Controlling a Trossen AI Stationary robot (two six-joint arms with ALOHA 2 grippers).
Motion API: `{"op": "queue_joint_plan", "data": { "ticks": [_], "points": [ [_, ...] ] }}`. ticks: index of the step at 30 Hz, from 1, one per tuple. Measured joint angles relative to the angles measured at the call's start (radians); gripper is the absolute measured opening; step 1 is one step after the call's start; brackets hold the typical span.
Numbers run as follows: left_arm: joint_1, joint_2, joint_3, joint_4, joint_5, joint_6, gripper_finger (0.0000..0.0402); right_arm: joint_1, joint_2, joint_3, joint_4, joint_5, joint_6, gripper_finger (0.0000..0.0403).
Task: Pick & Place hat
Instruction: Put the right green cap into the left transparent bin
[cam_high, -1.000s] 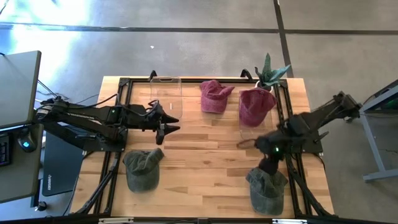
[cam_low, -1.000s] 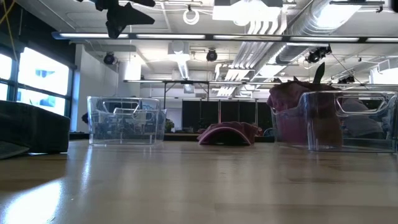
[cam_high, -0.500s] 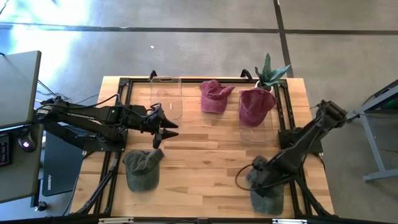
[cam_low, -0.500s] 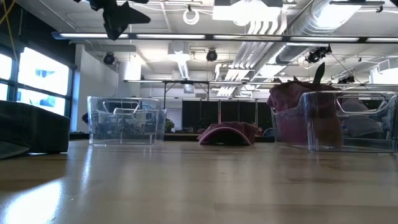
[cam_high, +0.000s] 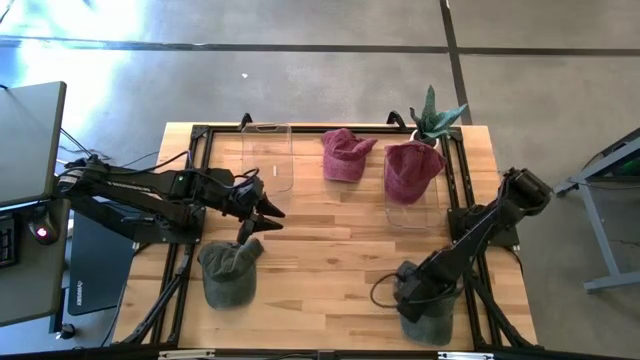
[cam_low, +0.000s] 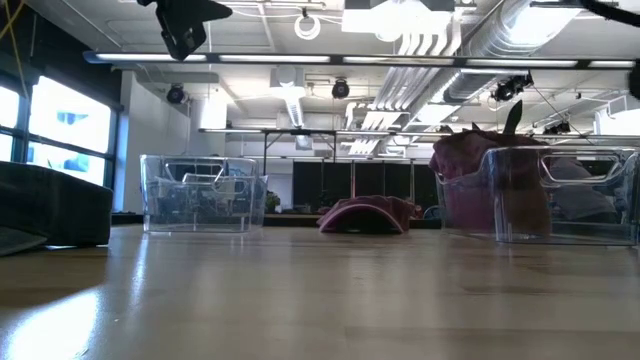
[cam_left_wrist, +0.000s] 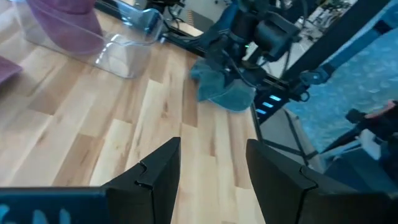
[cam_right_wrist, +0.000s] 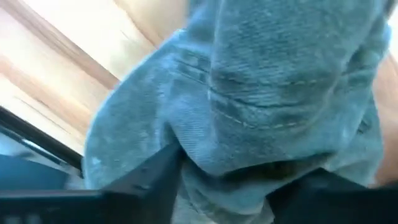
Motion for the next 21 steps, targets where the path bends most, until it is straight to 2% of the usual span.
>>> {"op": "queue_joint_plan", "data": {
  "ticks": [5, 6, 10, 13, 18, 21],
  "points": [
    [0.0, -0.002, 0.001, 0.003, 0.005, -0.003, 0.0177, -0.071, -0.055, -0.003, 0.045, 0.073, -0.035, 0.0031],
    [0.0, -0.002, 0.006, -0.004, 0.0, -0.001, 0.0177, -0.087, -0.064, 0.005, 0.059, 0.091, -0.061, 0.0018],
    [0.0, -0.002, 0.05, -0.008, -0.019, 0.056, 0.0177, -0.162, -0.098, 0.059, 0.114, 0.185, -0.142, 0.0027],
    [0.0, -0.002, 0.079, -0.011, -0.045, 0.108, 0.0177, -0.204, -0.127, 0.102, 0.157, 0.283, -0.232, 0.0011],
    [-0.005, -0.002, 0.092, -0.022, -0.048, 0.193, 0.0177, -0.265, -0.199, 0.116, 0.297, 0.49, -0.294, 0.0019],
    [-0.051, -0.002, 0.092, -0.017, -0.069, 0.201, 0.0177, -0.297, -0.234, 0.116, 0.409, 0.661, -0.323, 0.0011]
  ]
}}
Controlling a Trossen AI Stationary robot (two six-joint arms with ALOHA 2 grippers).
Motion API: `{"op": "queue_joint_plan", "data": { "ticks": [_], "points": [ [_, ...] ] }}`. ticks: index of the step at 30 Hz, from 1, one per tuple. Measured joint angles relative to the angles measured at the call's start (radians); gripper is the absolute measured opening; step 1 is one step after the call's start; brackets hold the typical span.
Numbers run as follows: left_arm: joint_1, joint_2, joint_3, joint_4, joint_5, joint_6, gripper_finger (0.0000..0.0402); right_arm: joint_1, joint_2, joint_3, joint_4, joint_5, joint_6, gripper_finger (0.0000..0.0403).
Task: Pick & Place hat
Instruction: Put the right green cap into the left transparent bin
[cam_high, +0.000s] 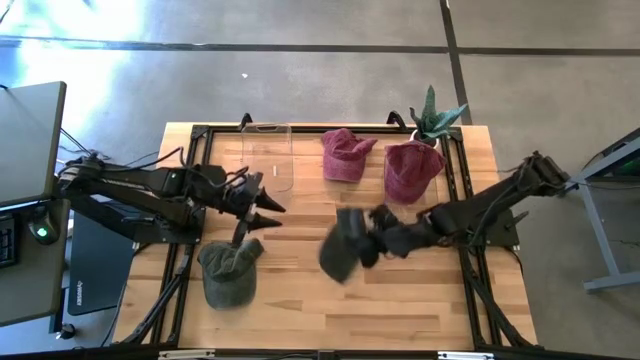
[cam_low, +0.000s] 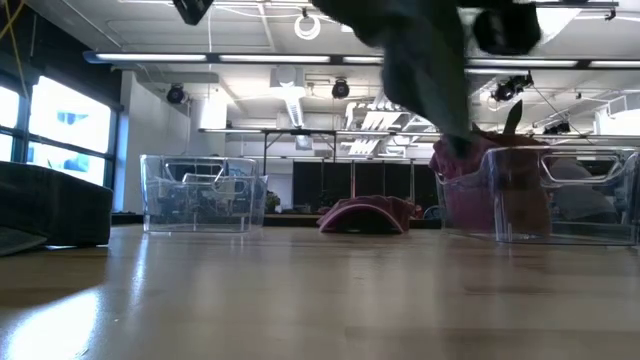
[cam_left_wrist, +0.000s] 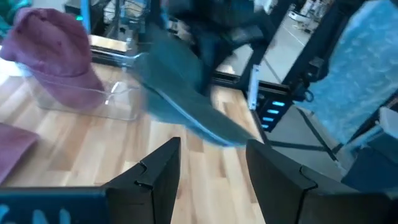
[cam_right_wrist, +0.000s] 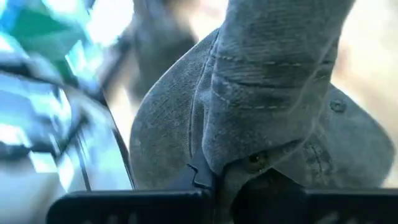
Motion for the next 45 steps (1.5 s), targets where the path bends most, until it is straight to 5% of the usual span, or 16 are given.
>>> {"op": "queue_joint_plan", "data": {
  "ticks": [11, 18, 25, 29, 34, 36, 39, 45],
  "points": [
    [-0.223, 0.144, 0.002, 0.255, -0.449, -0.28, 0.0177, -0.105, -0.027, 0.0, 0.297, 0.301, -0.292, 0.0007],
    [-0.224, 0.253, 0.001, 0.312, -0.544, -0.56, 0.02, -0.133, -0.027, 0.0, 0.308, 0.237, -0.4, 0.0008],
    [-0.224, 0.345, 0.001, 0.455, -0.579, -0.6, 0.0243, -0.132, -0.029, 0.0, 0.318, 0.184, -0.454, 0.0014],
    [-0.225, 0.371, 0.002, 0.524, -0.575, -0.523, 0.0202, -0.117, -0.029, 0.0, 0.317, 0.188, -0.455, 0.0011],
    [-0.224, 0.37, 0.002, 0.534, -0.527, -0.42, 0.0061, -0.095, -0.029, 0.0, 0.316, 0.196, -0.455, 0.0014],
    [-0.225, 0.363, 0.014, 0.485, -0.522, -0.387, 0.0018, -0.091, -0.03, 0.0, 0.317, 0.192, -0.456, 0.003],
    [-0.224, 0.362, 0.085, 0.332, -0.523, -0.362, 0.0019, -0.096, -0.044, 0.0, 0.294, 0.167, -0.461, 0.0068],
    [-0.227, 0.38, 0.348, -0.247, -0.603, -0.297, 0.0008, -0.13, -0.152, -0.001, 0.098, -0.032, -0.3, 0.0167]
  ]
}}
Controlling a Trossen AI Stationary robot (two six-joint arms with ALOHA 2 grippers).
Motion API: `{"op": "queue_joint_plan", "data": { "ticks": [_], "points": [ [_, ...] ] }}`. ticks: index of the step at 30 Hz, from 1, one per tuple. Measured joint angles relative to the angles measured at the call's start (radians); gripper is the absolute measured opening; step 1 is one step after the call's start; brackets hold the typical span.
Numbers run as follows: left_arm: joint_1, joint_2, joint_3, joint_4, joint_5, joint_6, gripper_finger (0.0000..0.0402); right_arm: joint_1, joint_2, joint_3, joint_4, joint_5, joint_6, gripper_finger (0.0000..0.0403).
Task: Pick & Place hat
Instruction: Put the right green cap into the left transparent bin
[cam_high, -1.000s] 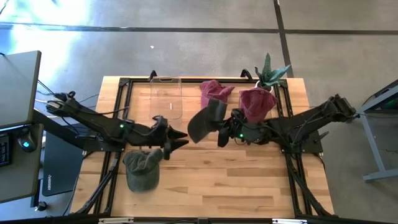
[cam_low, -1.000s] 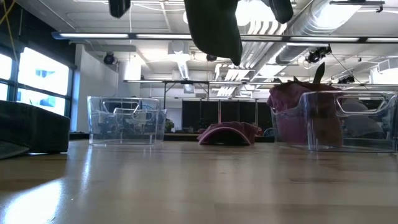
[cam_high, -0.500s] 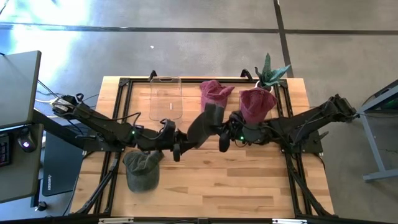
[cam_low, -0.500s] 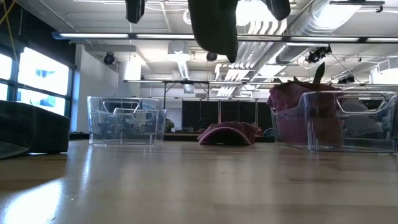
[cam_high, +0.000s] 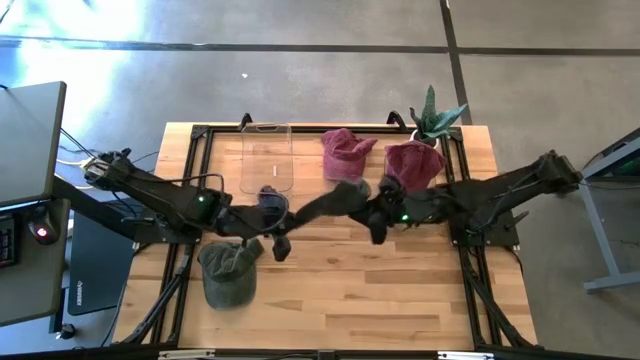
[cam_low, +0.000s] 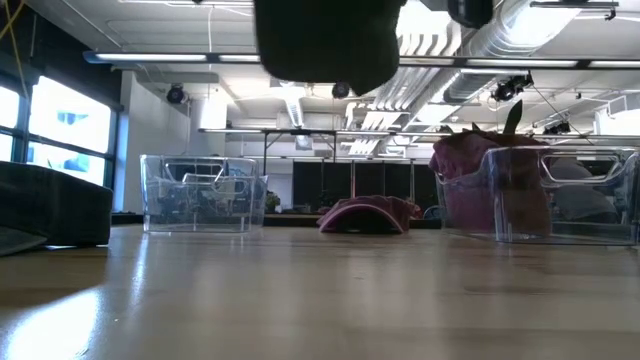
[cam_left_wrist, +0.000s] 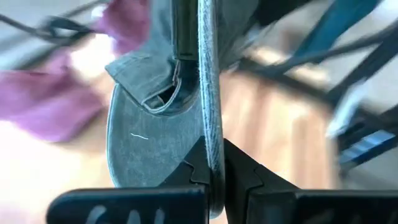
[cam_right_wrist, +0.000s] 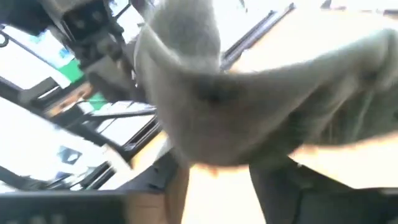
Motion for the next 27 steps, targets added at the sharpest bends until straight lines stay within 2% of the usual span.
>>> {"op": "queue_joint_plan", "data": {
  "ticks": [4, 6, 8, 14, 18, 27],
  "points": [
    [0.002, 0.054, 0.137, -0.312, -0.142, 0.109, 0.0003, 0.038, -0.02, -0.006, -0.073, -0.047, 0.172, 0.0211],
    [0.001, 0.085, 0.176, -0.398, -0.237, 0.16, 0.0004, 0.073, 0.0, -0.028, -0.022, -0.025, 0.242, 0.0221],
    [-0.009, 0.118, 0.192, -0.459, -0.315, 0.214, 0.0003, 0.104, 0.035, -0.05, 0.108, 0.029, 0.29, 0.0229],
    [-0.042, 0.214, 0.196, -0.453, -0.446, 0.339, 0.0002, 0.123, 0.219, -0.07, 0.535, 0.231, 0.31, 0.024],
    [-0.073, 0.264, 0.196, -0.437, -0.477, 0.393, 0.0002, 0.091, 0.314, -0.065, 0.73, 0.281, 0.355, 0.024],
    [-0.112, 0.303, 0.196, -0.434, -0.522, 0.461, 0.0001, 0.053, 0.386, -0.065, 0.749, 0.339, 0.522, 0.024]
  ]
}}
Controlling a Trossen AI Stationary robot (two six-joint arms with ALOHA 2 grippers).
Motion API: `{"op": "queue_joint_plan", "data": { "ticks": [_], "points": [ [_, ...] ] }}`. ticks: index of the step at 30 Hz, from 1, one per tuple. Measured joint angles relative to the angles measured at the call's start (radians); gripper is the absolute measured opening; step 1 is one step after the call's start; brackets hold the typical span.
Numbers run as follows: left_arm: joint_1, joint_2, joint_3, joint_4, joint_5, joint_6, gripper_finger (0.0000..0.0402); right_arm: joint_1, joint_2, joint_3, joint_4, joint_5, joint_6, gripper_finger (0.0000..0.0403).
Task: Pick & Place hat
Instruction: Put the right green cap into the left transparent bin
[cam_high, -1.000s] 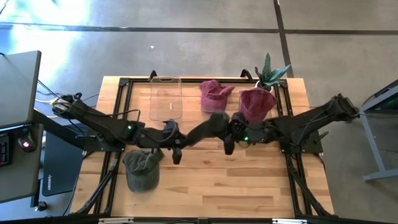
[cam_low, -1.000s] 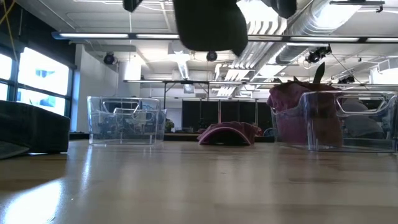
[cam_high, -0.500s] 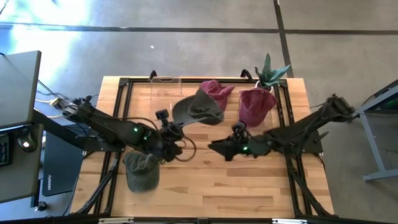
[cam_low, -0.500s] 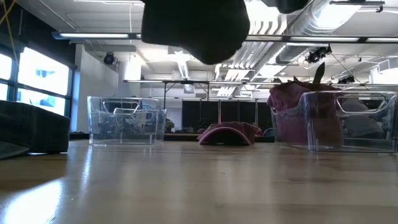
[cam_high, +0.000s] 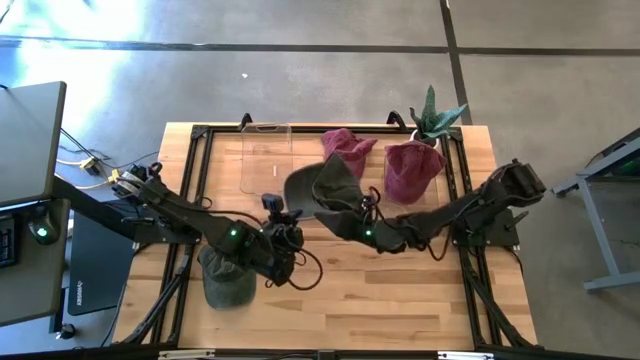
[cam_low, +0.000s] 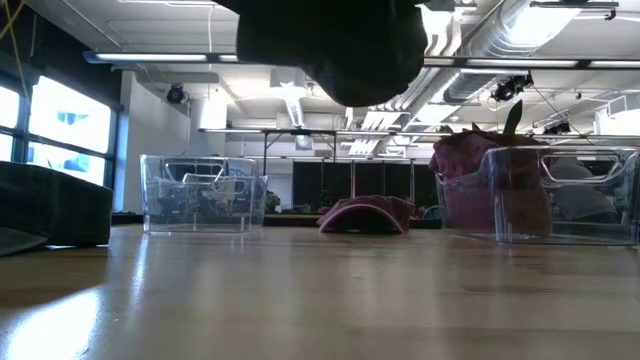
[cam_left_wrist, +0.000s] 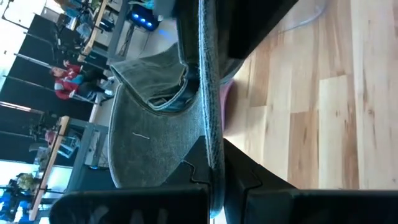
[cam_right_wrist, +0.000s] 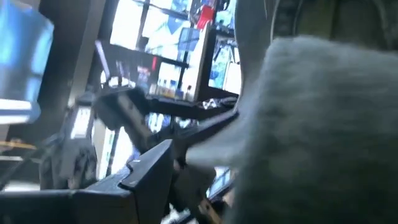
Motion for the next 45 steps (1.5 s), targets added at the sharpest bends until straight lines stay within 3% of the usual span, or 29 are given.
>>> {"op": "queue_joint_plan", "data": {
  "ticks": [5, 8, 12, 14, 17, 22, 25, 31, 37, 42, 45],
  "points": [
    [-0.003, 0.0, 0.0, 0.016, -0.022, 0.0, 0.0001, -0.02, 0.002, 0.0, 0.002, 0.019, -0.016, 0.0208],
    [-0.003, 0.0, -0.001, 0.015, -0.011, 0.0, 0.0001, -0.028, 0.002, 0.0, 0.002, 0.013, -0.026, 0.0149],
    [-0.002, 0.0, -0.002, 0.007, 0.024, -0.028, 0.0009, -0.028, 0.002, 0.0, -0.016, 0.018, -0.05, 0.0043],
    [-0.002, 0.0, -0.002, 0.004, 0.058, -0.068, 0.0023, -0.028, 0.002, 0.0, -0.038, 0.014, -0.059, 0.0017],
    [0.01, -0.006, -0.002, 0.005, 0.224, -0.158, 0.006, -0.028, 0.0, 0.0, -0.135, -0.03, -0.032, 0.0028],
    [0.037, -0.063, 0.0, -0.032, 0.657, -0.331, 0.0151, -0.035, 0.0, -0.001, -0.308, -0.115, -0.065, 0.0008],
    [0.039, -0.097, 0.0, -0.048, 0.765, -0.409, 0.0195, -0.052, -0.004, -0.002, -0.371, -0.22, -0.074, 0.0012],
    [0.035, -0.166, 0.0, 0.053, 0.603, -0.353, 0.0212, -0.082, -0.033, 0.0, -0.421, -0.44, -0.153, 0.0008],
    [0.038, -0.154, 0.0, 0.075, 0.462, -0.076, 0.0191, -0.085, -0.056, 0.0, -0.419, -0.474, -0.18, 0.0012],
    [0.085, -0.073, -0.002, 0.077, 0.451, 0.026, 0.0175, -0.081, -0.073, 0.0, -0.415, -0.478, -0.204, 0.0008],
    [0.117, -0.05, 0.0, 0.07, 0.518, 0.025, 0.0166, -0.079, -0.074, 0.0, -0.412, -0.479, -0.205, 0.0014]
  ]
}}
